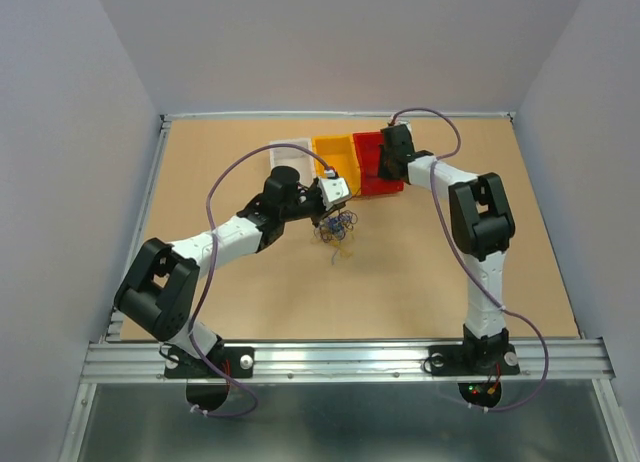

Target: Untangle the cables

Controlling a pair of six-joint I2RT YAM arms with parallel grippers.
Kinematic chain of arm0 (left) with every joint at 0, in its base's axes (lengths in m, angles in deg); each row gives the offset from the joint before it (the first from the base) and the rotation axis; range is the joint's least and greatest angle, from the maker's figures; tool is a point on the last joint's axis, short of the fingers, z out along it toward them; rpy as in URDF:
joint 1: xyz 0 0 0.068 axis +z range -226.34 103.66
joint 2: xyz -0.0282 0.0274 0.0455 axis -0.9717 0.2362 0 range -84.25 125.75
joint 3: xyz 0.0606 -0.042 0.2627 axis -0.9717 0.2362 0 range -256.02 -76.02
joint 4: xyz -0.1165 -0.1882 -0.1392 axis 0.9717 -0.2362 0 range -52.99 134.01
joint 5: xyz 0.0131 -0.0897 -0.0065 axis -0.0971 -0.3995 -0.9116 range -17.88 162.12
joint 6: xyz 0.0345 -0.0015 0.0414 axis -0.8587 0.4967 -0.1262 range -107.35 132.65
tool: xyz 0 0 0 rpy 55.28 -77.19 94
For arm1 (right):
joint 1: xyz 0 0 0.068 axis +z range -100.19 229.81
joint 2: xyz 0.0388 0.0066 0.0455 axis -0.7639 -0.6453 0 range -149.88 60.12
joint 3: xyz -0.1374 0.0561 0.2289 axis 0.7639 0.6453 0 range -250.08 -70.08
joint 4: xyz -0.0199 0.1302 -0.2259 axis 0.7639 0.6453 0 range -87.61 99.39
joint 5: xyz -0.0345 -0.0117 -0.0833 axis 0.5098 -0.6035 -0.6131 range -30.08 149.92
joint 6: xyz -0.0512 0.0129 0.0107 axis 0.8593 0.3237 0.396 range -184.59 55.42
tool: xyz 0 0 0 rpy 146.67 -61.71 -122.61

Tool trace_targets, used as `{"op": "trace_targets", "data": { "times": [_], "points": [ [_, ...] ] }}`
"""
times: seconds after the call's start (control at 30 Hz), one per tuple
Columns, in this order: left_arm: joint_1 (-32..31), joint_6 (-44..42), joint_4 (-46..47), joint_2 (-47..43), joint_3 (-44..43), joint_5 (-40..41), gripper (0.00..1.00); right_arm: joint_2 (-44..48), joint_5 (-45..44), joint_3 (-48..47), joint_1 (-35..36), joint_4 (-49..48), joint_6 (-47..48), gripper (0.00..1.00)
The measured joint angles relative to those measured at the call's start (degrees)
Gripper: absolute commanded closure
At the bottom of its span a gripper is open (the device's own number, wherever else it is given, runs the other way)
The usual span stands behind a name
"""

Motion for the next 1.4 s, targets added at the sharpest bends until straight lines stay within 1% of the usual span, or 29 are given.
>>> {"op": "trace_targets", "data": {
  "times": [0.03,0.1,0.17,0.2,0.27,0.33,0.37,0.4,0.47,0.63,0.83,0.97,1.0,1.07,1.2,1.27,1.3,1.37,1.4],
  "points": [
    [0.0,0.0,-0.1,-0.1,0.0,-0.1,1.0,3.1,-0.3,3.3,0.0,1.6,0.0,0.97],
    [0.0,0.0,-0.4,-0.5,0.0,-0.3,1.0,7.8,-1.0,8.1,0.0,3.4,0.0,0.89],
    [-0.1,0.0,-0.7,-1.1,0.0,-0.6,1.0,11.1,-1.4,10.5,0.0,4.3,0.3,0.8],
    [-0.2,0.0,-0.8,-1.4,0.0,-0.8,1.0,12.4,-1.5,11.1,0.0,4.7,0.3,0.72],
    [-0.4,-0.2,-0.9,-1.7,0.0,-1.1,1.0,14.0,-1.1,11.2,0.0,4.7,0.5,0.69],
    [-0.5,-0.4,-1.0,-1.7,0.0,-1.3,1.0,14.9,-0.7,11.2,0.0,4.5,0.5,0.61],
    [-0.6,-0.5,-1.1,-1.7,0.0,-1.3,1.0,15.3,-0.4,11.2,0.0,4.5,0.4,0.54],
    [-0.7,-0.6,-1.3,-1.7,0.0,-1.4,1.0,15.5,-0.1,11.2,0.0,4.5,0.5,0.38],
    [-0.7,-0.9,-1.6,-1.7,0.0,-1.4,1.0,16.1,0.9,11.4,0.1,4.3,0.3,0.28],
    [-0.7,-1.3,-2.6,-1.0,-0.2,-1.4,1.0,19.1,1.4,14.7,0.6,3.3,0.2,0.27],
    [-0.7,-1.5,-2.8,-1.0,-0.2,-1.4,1.0,24.3,2.6,21.7,1.3,-0.6,-0.9,0.27],
    [-0.7,-1.5,-2.8,-1.0,-0.2,-1.7,1.0,24.7,2.6,22.2,3.3,-3.1,-0.9,0.22],
    [-0.7,-1.6,-2.8,-1.0,-0.2,-1.8,1.0,24.7,2.7,22.2,3.9,-3.6,-0.8,0.19],
    [-0.7,-1.6,-2.8,-1.0,-0.2,-2.1,1.0,24.7,2.8,22.2,5.2,-4.9,-0.4,0.16],
    [-0.7,-1.8,-2.8,-1.0,-0.2,-2.7,1.0,23.4,2.5,22.0,7.4,-7.0,0.3,0.16],
    [-0.7,-1.8,-2.9,-1.0,-0.2,-2.8,1.0,21.1,2.3,21.5,8.0,-7.6,0.6,0.18],
    [-0.7,-1.9,-2.9,-1.0,-0.2,-2.9,1.0,19.8,2.2,21.1,8.0,-7.8,0.7,0.26],
    [-0.7,-1.9,-2.9,-1.0,-0.2,-3.0,1.0,16.9,1.7,20.3,8.0,-7.8,0.9,0.33],
    [-0.7,-1.9,-2.9,-1.0,-0.2,-3.0,1.0,15.9,1.4,20.3,8.0,-8.2,1.4,0.39]
  ]
}}
